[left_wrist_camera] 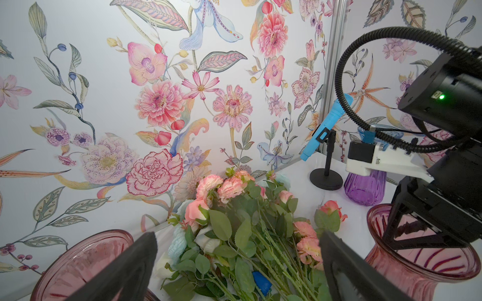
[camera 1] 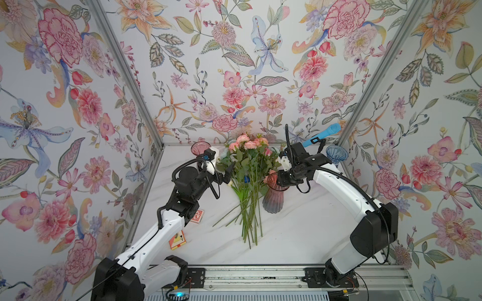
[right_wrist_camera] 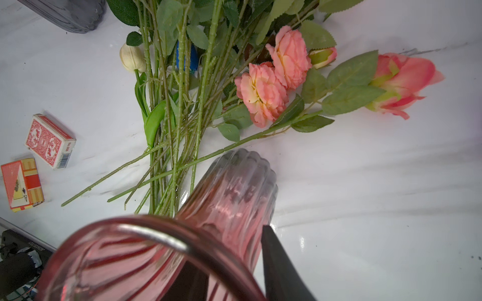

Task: Place the pink flowers into the vase
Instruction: Move the vase to the center of the board.

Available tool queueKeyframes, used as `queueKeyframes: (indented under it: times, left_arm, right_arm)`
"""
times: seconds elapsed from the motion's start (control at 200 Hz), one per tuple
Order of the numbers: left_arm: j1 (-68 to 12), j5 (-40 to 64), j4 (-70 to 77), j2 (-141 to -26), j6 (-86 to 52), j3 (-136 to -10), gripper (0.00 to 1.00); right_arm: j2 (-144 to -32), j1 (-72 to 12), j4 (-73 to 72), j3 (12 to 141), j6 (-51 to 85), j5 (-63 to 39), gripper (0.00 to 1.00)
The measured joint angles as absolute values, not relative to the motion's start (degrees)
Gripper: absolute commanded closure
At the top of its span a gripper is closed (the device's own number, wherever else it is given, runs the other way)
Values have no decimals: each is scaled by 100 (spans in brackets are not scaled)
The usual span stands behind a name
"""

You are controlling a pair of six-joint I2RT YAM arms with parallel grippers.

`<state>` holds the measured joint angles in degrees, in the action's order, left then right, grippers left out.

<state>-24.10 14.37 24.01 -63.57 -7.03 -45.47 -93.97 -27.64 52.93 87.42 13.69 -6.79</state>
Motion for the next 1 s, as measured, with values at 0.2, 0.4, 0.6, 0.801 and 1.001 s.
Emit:
queueKeyframes:
  times: [0.2, 0.4, 0.6, 0.801, 1.001]
  left_arm:
    - [-2434, 1437, 2405, -6357, -685, -4541, 0]
    - [-2443, 1435, 2403, -6355, -685, -4539, 0]
    - [-2445, 1424, 2403, -6348, -683, -4539, 0]
    - [-2445, 1415, 2405, -6331, -681, -4539, 0]
    - [-2445, 1415, 2423, -6337, -683, -4539, 0]
  right_arm:
    - [-9238, -2768, 5352, 8652, 1378, -681, 86]
    - [-9065, -2818, 5325, 8604, 1341, -642, 93]
    - [-9019, -2799, 5277, 8541, 1326, -646, 98]
    - [-8952, -2401, 5242, 8416, 1361, -1046, 100]
    - [-8683, -1610, 5293, 8071, 1387, -1525, 100]
